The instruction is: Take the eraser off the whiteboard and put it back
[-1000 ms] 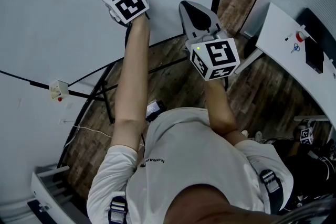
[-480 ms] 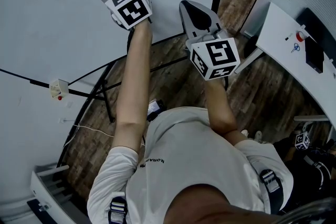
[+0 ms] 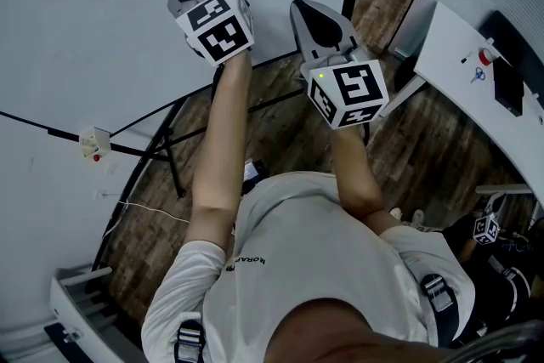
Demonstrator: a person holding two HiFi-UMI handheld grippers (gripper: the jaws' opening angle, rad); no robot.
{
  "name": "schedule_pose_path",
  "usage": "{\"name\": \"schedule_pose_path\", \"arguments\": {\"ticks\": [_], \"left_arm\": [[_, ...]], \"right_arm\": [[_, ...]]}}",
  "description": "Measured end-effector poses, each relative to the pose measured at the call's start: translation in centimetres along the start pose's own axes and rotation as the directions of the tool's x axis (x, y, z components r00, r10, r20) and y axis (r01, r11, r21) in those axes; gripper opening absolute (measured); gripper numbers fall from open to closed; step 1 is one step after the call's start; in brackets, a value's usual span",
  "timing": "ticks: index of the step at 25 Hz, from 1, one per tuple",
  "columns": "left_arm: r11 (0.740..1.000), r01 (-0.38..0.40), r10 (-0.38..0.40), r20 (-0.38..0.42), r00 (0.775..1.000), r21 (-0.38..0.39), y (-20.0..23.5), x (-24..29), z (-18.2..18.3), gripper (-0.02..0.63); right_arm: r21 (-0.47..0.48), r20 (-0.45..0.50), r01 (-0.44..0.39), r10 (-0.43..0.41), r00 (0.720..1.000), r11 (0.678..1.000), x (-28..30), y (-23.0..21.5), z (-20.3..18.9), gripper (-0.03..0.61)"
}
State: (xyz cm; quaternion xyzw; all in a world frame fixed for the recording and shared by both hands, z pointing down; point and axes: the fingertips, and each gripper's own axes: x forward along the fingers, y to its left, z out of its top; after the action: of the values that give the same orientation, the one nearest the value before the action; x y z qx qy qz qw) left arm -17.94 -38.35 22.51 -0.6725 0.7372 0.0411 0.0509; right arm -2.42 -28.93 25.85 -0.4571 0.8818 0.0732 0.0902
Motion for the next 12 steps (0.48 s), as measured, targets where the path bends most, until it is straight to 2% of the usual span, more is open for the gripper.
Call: {"name": "schedule_pose_path", "arguments": {"ticks": [12], "left_arm": [[1.0,0.015,-0.015,0.02,1.0,-0.01,0.2,-2.5,-0.2,0.284]], "right_arm": [[0.0,0.005,0.0,0.0,1.0,1.0,-0.2,0.6,0.3,0.012]]}}
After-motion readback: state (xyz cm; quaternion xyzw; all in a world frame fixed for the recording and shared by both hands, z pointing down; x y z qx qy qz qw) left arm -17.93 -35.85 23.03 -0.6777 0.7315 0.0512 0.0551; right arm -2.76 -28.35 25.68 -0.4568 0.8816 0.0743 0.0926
